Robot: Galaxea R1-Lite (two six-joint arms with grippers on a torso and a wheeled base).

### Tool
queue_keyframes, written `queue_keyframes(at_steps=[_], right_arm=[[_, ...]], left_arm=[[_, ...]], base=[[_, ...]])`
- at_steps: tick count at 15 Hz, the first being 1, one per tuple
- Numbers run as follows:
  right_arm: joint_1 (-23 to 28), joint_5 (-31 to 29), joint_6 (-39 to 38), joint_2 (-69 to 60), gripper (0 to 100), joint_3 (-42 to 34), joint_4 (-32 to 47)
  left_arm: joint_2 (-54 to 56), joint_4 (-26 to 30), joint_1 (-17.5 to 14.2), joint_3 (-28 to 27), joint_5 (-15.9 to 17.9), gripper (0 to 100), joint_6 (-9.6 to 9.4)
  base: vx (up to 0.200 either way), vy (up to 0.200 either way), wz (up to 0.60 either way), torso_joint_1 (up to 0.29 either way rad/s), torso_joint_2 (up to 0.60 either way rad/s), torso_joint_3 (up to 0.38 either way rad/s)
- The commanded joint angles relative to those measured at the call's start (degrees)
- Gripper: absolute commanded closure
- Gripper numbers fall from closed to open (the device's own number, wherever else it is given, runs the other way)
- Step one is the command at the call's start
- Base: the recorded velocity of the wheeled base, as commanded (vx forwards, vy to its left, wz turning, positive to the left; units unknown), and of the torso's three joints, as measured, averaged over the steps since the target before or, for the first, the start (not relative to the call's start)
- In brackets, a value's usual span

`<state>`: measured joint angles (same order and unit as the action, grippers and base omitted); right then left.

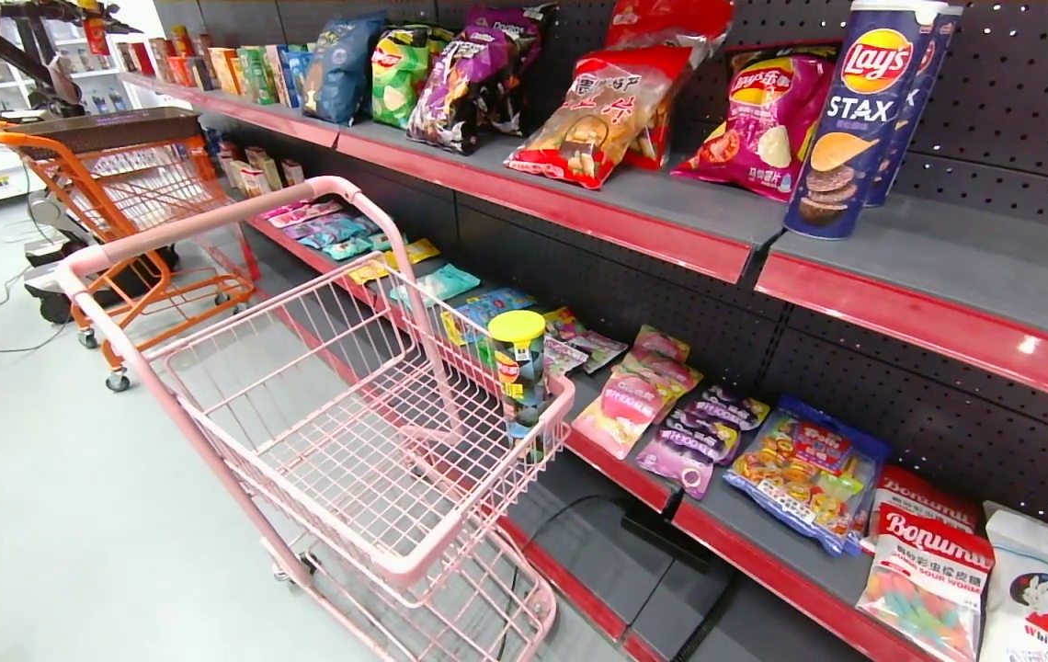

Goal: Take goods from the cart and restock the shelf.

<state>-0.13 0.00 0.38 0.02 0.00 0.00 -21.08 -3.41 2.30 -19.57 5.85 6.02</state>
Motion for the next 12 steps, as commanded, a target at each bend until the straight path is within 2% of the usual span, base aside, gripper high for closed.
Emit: queue_keyframes(at_steps=[1, 2, 3, 4, 5, 6, 7, 8, 9, 10, 11, 12], right_arm=[[-0.04, 0.09, -0.03, 0.06, 0, 0.00, 0.00], [-0.04, 0.09, -0.03, 0.06, 0, 0.00, 0.00], [-0.04, 0.09, -0.03, 0.06, 0, 0.00, 0.00], [-0.04, 0.09, -0.03, 0.06, 0, 0.00, 0.00], [-0.04, 0.09, -0.03, 0.06, 0, 0.00, 0.00], [-0.04, 0.09, -0.03, 0.06, 0, 0.00, 0.00], [-0.04, 0.09, -0.03, 0.06, 0, 0.00, 0.00], [-0.04, 0.09, 0.06, 0.06, 0, 0.00, 0.00], [-0.04, 0.09, 0.06, 0.06, 0, 0.00, 0.00], [-0.04, 0.09, 0.06, 0.06, 0, 0.00, 0.00], [-0.04, 0.09, 0.15, 0.06, 0, 0.00, 0.00], [-0.04, 0.09, 0.06, 0.06, 0, 0.00, 0.00]], left_arm=[[-44.40, -19.00, 0.51, -15.59, 9.09, 0, 1.89], [-56.71, -28.14, -1.43, -17.52, 10.76, 0, -2.33], [-66.37, -34.56, -3.10, -20.07, 14.54, 0, -5.67], [-73.23, -37.90, -3.53, -23.59, 17.79, 0, -6.99], [-77.45, -37.72, -2.39, -26.66, 19.55, 0, -6.99], [-80.61, -37.46, -0.55, -28.25, 21.92, 0, -6.99], [-83.16, -37.63, -0.02, -28.86, 24.73, 0, -7.25], [-86.32, -38.07, 0.77, -30.44, 27.81, 0, -8.66], [-88.70, -38.25, 0.77, -32.20, 29.39, 0, -10.07], [-91.86, -38.16, 1.39, -34.66, 32.47, 0, -12.79], [-93.09, -38.16, 2.88, -35.45, 34.75, 0, -13.58], [-93.62, -38.16, 4.55, -35.98, 35.72, 0, -13.58]], base=[[0.000, 0.000, 0.00, 0.000, 0.00, 0.000], [0.000, 0.000, 0.00, 0.000, 0.00, 0.000], [0.000, 0.000, 0.00, 0.000, 0.00, 0.000], [0.000, 0.000, 0.00, 0.000, 0.00, 0.000], [0.000, 0.000, 0.00, 0.000, 0.00, 0.000], [0.000, 0.000, 0.00, 0.000, 0.00, 0.000], [0.000, 0.000, 0.00, 0.000, 0.00, 0.000], [0.000, 0.000, 0.00, 0.000, 0.00, 0.000], [0.000, 0.000, 0.00, 0.000, 0.00, 0.000], [0.000, 0.000, 0.00, 0.000, 0.00, 0.000], [0.000, 0.000, 0.00, 0.000, 0.00, 0.000], [0.000, 0.000, 0.00, 0.000, 0.00, 0.000]])
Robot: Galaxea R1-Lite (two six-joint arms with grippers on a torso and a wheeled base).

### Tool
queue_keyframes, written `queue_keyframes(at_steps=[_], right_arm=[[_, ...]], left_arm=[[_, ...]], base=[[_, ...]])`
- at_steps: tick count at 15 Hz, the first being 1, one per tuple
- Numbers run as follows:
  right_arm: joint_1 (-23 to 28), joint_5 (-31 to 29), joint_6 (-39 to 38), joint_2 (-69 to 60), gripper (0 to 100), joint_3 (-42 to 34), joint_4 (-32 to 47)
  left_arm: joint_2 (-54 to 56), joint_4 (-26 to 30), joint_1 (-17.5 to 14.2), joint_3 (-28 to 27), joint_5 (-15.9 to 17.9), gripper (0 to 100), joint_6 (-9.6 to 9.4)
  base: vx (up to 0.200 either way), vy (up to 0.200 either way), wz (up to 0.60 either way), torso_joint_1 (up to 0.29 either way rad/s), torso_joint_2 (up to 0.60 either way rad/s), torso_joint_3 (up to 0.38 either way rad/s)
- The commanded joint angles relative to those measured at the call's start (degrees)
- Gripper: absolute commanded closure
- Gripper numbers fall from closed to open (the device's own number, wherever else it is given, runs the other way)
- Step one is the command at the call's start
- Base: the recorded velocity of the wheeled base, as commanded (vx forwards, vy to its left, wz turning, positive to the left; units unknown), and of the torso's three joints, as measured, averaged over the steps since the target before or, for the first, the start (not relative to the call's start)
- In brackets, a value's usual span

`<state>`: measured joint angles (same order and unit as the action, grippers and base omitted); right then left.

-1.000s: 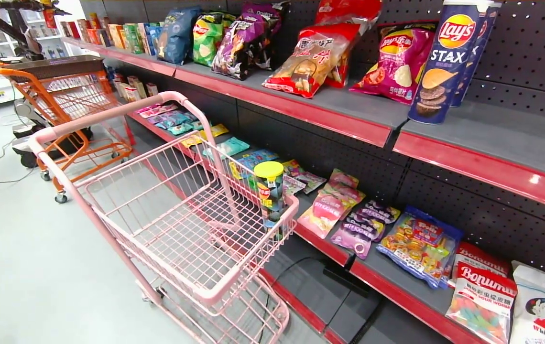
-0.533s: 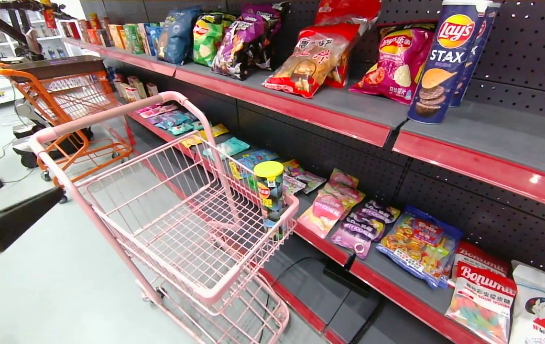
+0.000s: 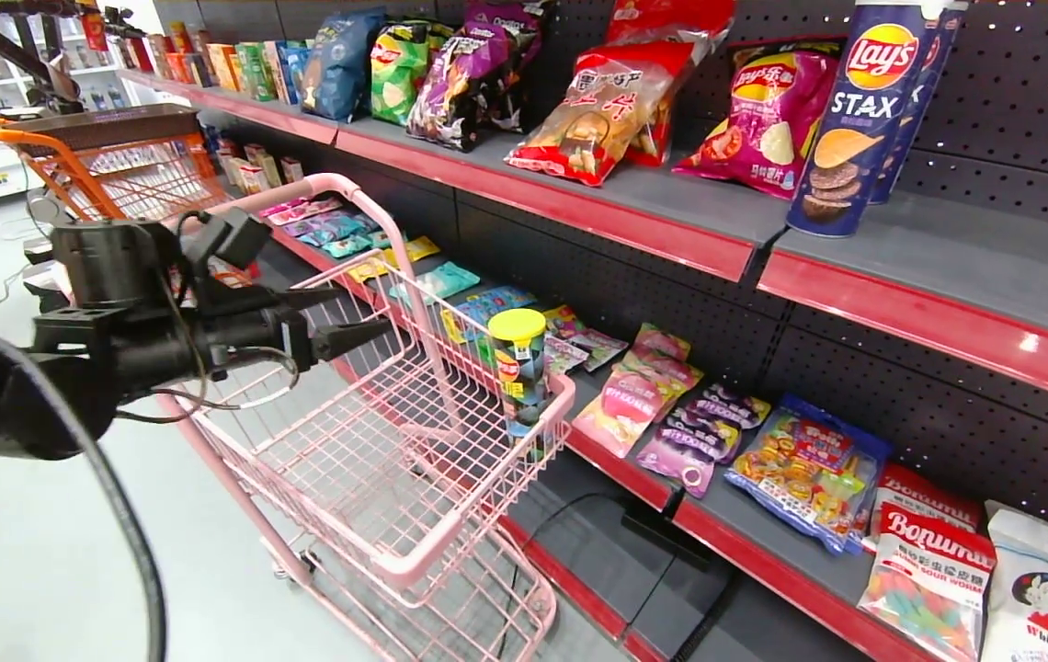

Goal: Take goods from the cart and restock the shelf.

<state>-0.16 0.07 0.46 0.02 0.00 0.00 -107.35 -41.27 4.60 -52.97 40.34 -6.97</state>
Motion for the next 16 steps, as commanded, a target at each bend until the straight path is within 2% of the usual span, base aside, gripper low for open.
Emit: queue_keyframes(at_steps=[1, 4, 6, 13, 14, 16], right_arm=[[-0.02, 0.01, 0.06, 0.06, 0, 0.00, 0.00], [-0.02, 0.01, 0.06, 0.06, 0, 0.00, 0.00], [-0.02, 0.01, 0.06, 0.06, 0, 0.00, 0.00], [-0.02, 0.01, 0.06, 0.06, 0, 0.00, 0.00], [-0.02, 0.01, 0.06, 0.06, 0, 0.00, 0.00], [-0.02, 0.01, 0.06, 0.06, 0, 0.00, 0.00]], left_arm=[[-8.31, -0.31, 3.93, -3.11, 1.50, 0, -0.59], [-12.71, -0.92, 7.62, -5.39, 1.06, 0, -0.85], [-17.10, -3.47, 8.24, -9.26, 0.79, 0, -0.85], [-26.07, -3.03, 12.45, -21.56, -0.08, 0, -0.32], [-27.21, -3.03, 12.72, -23.41, -0.35, 0, -0.06], [-28.18, -3.03, 13.51, -25.25, -1.32, 0, 1.61]], base=[[0.000, 0.000, 0.00, 0.000, 0.00, 0.000], [0.000, 0.000, 0.00, 0.000, 0.00, 0.000], [0.000, 0.000, 0.00, 0.000, 0.00, 0.000], [0.000, 0.000, 0.00, 0.000, 0.00, 0.000], [0.000, 0.000, 0.00, 0.000, 0.00, 0.000], [0.000, 0.000, 0.00, 0.000, 0.00, 0.000]])
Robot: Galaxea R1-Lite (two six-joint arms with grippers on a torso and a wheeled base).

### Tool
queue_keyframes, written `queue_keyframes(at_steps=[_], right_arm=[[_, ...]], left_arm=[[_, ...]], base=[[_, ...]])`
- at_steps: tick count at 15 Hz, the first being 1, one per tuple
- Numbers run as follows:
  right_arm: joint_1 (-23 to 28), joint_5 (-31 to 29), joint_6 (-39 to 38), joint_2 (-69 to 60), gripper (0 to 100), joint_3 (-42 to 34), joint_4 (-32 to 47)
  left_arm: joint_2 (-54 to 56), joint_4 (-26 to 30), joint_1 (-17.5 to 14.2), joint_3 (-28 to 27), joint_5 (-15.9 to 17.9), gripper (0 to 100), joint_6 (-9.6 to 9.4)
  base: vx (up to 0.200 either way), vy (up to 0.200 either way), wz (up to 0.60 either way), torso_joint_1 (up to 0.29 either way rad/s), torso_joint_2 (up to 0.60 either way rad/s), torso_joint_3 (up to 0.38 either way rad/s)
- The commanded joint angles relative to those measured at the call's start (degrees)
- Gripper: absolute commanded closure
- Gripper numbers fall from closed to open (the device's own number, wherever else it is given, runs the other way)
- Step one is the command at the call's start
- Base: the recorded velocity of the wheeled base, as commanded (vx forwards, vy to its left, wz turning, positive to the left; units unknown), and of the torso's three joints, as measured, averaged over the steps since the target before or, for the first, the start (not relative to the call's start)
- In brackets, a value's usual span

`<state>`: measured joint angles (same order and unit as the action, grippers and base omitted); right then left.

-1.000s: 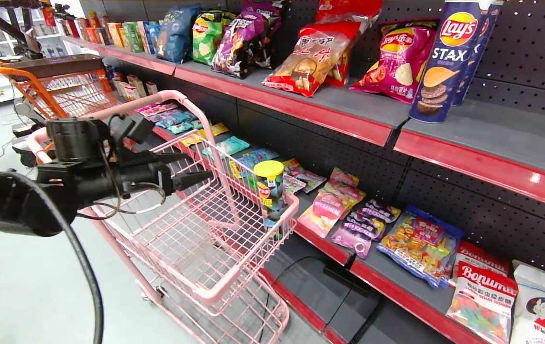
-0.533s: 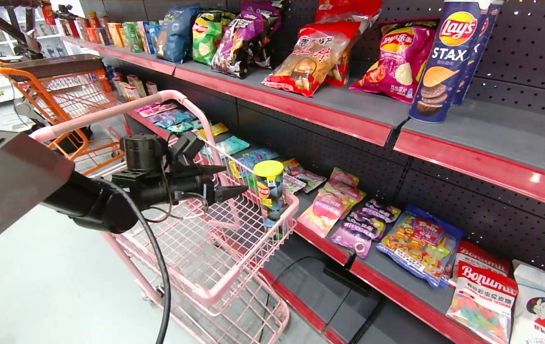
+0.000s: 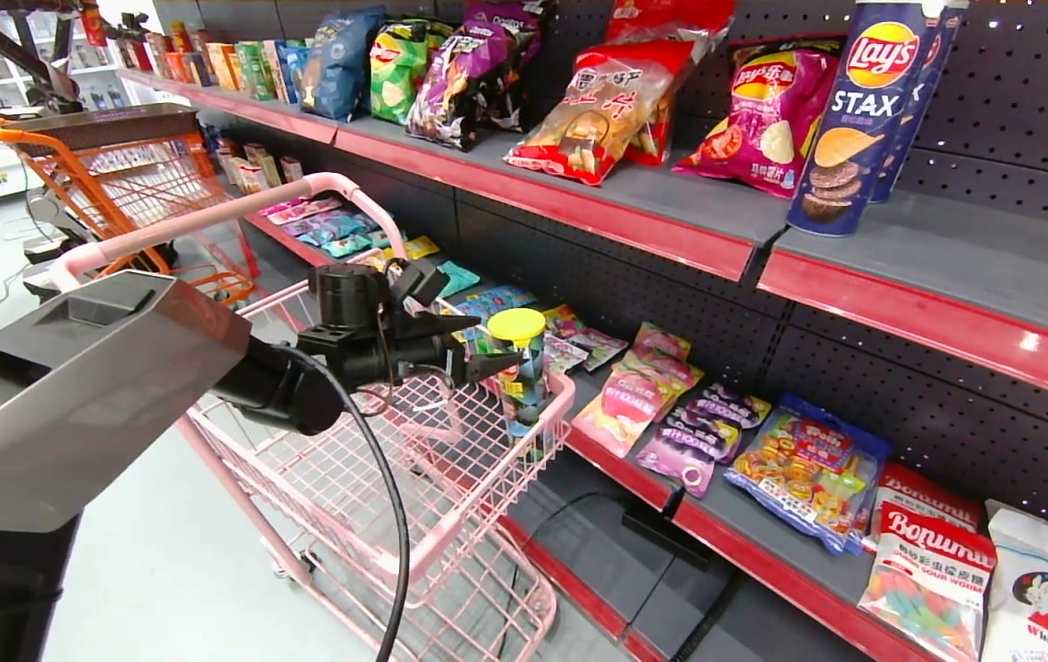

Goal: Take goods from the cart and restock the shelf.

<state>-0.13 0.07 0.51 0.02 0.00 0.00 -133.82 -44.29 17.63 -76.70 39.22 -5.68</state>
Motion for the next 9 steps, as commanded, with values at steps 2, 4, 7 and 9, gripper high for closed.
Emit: queue_keyframes(at_steps=[2, 4, 7, 9], right_arm=[[-0.04, 0.01, 0.10, 0.06, 0, 0.00, 0.00], [-0.04, 0.10, 0.10, 0.06, 0, 0.00, 0.00], [-0.04, 0.10, 0.02, 0.06, 0, 0.00, 0.00], [-0.04, 0.10, 0.10, 0.06, 0, 0.00, 0.00]], left_arm=[[-2.68, -0.10, 1.18, -2.57, -0.72, 0, 0.93], [-3.12, -0.10, 1.53, -2.66, -0.90, 0, 0.93], [-3.73, -0.27, 1.62, -2.75, -1.78, 0, 0.93], [-3.91, -0.27, 1.80, -2.75, -2.04, 0, 0.93]], base=[[0.000, 0.000, 0.00, 0.000, 0.00, 0.000], [0.000, 0.000, 0.00, 0.000, 0.00, 0.000], [0.000, 0.000, 0.00, 0.000, 0.00, 0.000], [0.000, 0.000, 0.00, 0.000, 0.00, 0.000]])
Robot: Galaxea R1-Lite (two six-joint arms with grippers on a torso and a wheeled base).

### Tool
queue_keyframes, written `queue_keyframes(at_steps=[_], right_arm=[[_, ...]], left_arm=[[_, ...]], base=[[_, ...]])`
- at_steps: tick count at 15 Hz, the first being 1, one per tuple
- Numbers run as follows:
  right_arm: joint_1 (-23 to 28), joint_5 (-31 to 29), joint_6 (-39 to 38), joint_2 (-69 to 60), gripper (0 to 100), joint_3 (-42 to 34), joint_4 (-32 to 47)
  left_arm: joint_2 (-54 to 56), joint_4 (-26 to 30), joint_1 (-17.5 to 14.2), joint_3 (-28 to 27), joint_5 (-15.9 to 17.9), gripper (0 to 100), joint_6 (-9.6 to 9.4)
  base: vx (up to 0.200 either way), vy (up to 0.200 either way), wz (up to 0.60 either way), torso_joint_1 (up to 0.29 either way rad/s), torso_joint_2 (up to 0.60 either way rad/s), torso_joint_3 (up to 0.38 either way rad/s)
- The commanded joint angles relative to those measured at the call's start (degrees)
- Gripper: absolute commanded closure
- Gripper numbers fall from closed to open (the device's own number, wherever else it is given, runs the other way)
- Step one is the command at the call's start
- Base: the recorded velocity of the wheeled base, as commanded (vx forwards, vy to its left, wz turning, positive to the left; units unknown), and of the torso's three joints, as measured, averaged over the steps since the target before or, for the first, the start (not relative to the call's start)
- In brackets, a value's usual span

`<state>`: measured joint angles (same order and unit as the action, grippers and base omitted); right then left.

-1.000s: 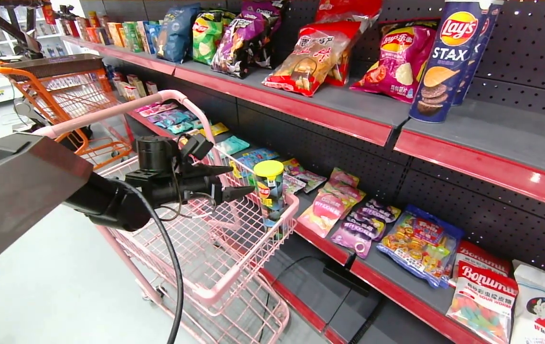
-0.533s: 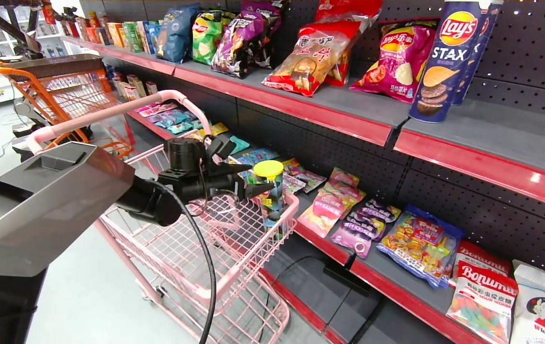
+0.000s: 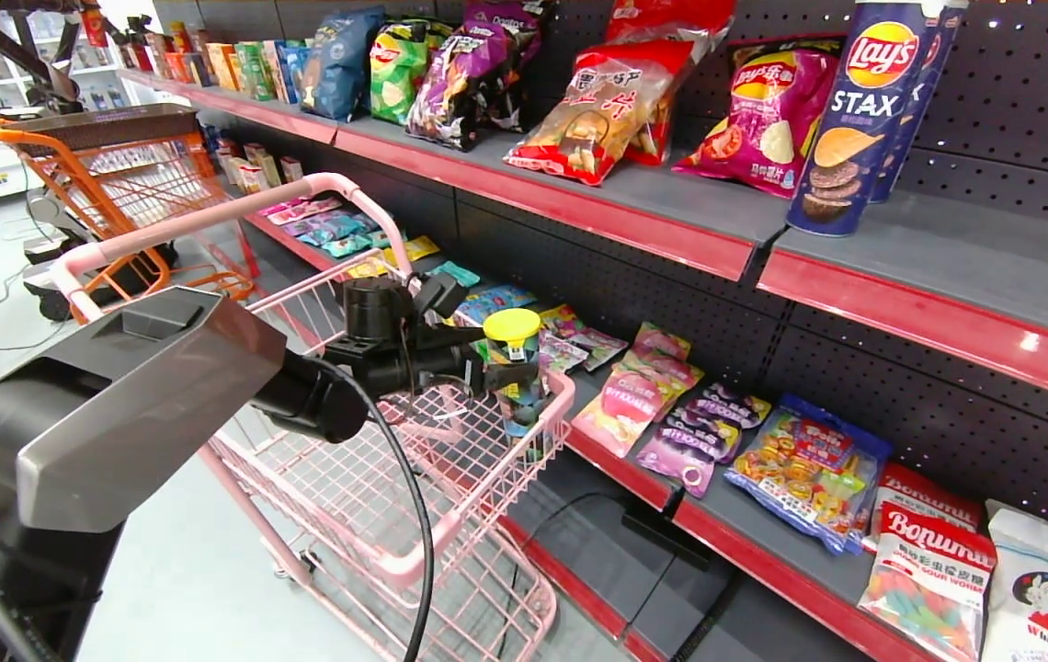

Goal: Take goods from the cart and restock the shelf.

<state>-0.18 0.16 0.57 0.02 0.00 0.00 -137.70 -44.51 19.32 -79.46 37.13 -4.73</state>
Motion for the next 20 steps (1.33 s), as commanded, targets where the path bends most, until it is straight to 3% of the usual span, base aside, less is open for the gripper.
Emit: queue_keyframes(at_steps=[1, 3, 4, 10, 14, 17, 18, 19, 20], right_arm=[[0.01, 0.02, 0.04, 0.06, 0, 0.00, 0.00], [0.01, 0.02, 0.04, 0.06, 0, 0.00, 0.00], [0.01, 0.02, 0.04, 0.06, 0, 0.00, 0.00], [0.01, 0.02, -0.05, 0.06, 0, 0.00, 0.00], [0.01, 0.02, -0.05, 0.06, 0, 0.00, 0.00], [0.01, 0.02, -0.13, 0.06, 0, 0.00, 0.00], [0.01, 0.02, -0.22, 0.06, 0, 0.00, 0.00], [0.01, 0.02, -0.22, 0.06, 0, 0.00, 0.00], [0.01, 0.02, -0.22, 0.06, 0, 0.00, 0.00]], left_arm=[[-0.11, -0.05, 0.19, 0.01, 0.05, 0, -0.02], [-0.28, -0.40, 0.63, 0.01, -1.45, 0, 0.16], [-0.20, -0.32, 0.80, -0.08, -1.54, 100, 0.51], [3.85, -0.23, 0.37, 2.64, -1.71, 100, 1.30], [17.38, -0.14, -3.68, 14.86, -2.15, 100, 4.20], [33.38, 0.74, -9.30, 24.88, -3.29, 100, 4.55], [35.66, 1.35, -10.01, 26.02, -3.29, 100, 4.55], [46.12, 7.15, -12.47, 30.15, -3.47, 100, 4.55], [49.81, 9.88, -12.91, 31.21, -3.73, 100, 4.55]], base=[[0.000, 0.000, 0.00, 0.000, 0.00, 0.000], [0.000, 0.000, 0.00, 0.000, 0.00, 0.000], [0.000, 0.000, 0.00, 0.000, 0.00, 0.000], [0.000, 0.000, 0.00, 0.000, 0.00, 0.000], [0.000, 0.000, 0.00, 0.000, 0.00, 0.000], [0.000, 0.000, 0.00, 0.000, 0.00, 0.000], [0.000, 0.000, 0.00, 0.000, 0.00, 0.000], [0.000, 0.000, 0.00, 0.000, 0.00, 0.000], [0.000, 0.000, 0.00, 0.000, 0.00, 0.000]])
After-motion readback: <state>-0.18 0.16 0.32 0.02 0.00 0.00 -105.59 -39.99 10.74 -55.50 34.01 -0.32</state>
